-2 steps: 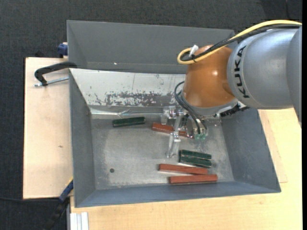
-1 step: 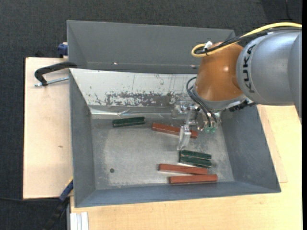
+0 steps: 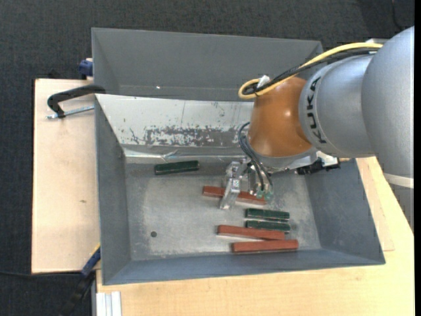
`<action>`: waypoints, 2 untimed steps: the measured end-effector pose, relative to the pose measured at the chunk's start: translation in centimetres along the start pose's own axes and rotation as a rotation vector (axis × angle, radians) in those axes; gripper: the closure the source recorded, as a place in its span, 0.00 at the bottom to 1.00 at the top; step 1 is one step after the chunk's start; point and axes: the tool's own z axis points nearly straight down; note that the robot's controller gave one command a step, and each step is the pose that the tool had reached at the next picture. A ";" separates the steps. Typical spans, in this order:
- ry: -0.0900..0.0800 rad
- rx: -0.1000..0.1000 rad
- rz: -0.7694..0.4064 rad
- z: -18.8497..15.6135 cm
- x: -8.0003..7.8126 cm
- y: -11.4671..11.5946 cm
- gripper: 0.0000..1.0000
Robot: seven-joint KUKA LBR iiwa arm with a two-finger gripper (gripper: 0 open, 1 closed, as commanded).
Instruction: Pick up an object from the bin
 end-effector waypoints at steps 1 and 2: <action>0.000 0.000 0.000 0.0 0.0 0.0 1.00; -0.007 0.000 0.063 -19.8 0.7 -1.0 1.00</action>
Offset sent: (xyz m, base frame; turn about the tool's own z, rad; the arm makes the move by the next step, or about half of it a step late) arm -0.0103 -0.0102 0.1952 0.0642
